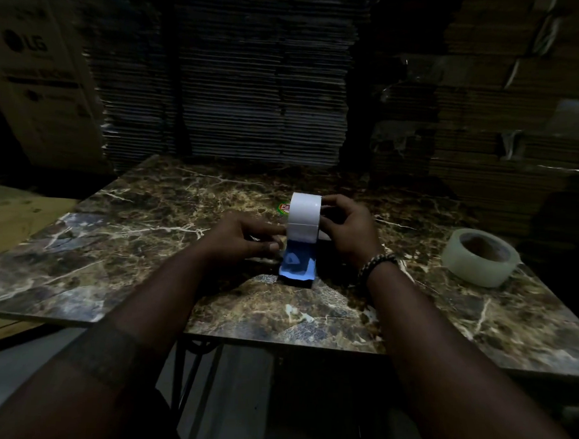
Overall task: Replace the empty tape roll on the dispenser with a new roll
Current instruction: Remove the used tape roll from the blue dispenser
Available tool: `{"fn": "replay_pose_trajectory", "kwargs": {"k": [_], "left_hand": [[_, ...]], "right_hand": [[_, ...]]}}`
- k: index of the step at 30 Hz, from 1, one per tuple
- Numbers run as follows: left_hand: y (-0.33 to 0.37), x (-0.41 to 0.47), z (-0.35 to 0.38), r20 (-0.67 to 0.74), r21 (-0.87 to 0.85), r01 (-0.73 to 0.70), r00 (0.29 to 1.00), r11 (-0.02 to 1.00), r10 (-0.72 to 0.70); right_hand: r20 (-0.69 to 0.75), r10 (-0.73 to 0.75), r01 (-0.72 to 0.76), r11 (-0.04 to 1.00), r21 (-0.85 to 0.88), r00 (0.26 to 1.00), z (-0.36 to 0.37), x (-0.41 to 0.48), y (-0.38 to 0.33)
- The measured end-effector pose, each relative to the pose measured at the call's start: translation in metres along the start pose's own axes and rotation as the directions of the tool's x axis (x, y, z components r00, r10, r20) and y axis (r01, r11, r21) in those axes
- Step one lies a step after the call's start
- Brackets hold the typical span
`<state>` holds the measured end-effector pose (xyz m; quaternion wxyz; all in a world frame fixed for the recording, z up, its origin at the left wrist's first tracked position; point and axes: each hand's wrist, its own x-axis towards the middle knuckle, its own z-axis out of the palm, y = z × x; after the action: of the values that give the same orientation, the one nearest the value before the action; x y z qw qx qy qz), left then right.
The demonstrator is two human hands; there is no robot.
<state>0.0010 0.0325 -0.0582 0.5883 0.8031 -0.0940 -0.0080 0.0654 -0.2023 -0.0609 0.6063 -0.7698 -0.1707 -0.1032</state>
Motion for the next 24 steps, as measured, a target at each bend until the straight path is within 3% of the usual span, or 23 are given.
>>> {"fn": "replay_pose_trajectory", "kwargs": {"k": [5, 9, 16, 21, 24], "left_hand": [[0.0, -0.003, 0.003, 0.017, -0.045, 0.029, 0.999, 0.999, -0.028], [0.006, -0.002, 0.007, -0.009, 0.049, -0.072, 0.997, 0.996, 0.073], [0.001, 0.007, 0.011, -0.139, 0.033, -0.097, 0.985, 0.995, 0.101], [-0.002, 0.013, 0.014, -0.008, 0.019, -0.074, 0.997, 0.997, 0.075], [-0.004, 0.015, 0.014, 0.029, 0.029, -0.063, 0.998, 0.998, 0.062]], "right_hand": [[0.046, -0.001, -0.001, 0.999, 0.04, 0.999, 0.007, -0.001, 0.001], [0.063, 0.003, -0.006, 0.999, 0.052, 0.998, 0.007, -0.002, 0.0], [0.008, -0.025, 0.024, 0.991, 0.135, 1.0, -0.002, -0.005, -0.01], [0.144, -0.048, 0.017, 0.977, 0.211, 0.988, -0.002, -0.014, -0.019], [0.185, -0.044, 0.014, 0.987, 0.163, 0.982, -0.001, -0.016, -0.021]]}}
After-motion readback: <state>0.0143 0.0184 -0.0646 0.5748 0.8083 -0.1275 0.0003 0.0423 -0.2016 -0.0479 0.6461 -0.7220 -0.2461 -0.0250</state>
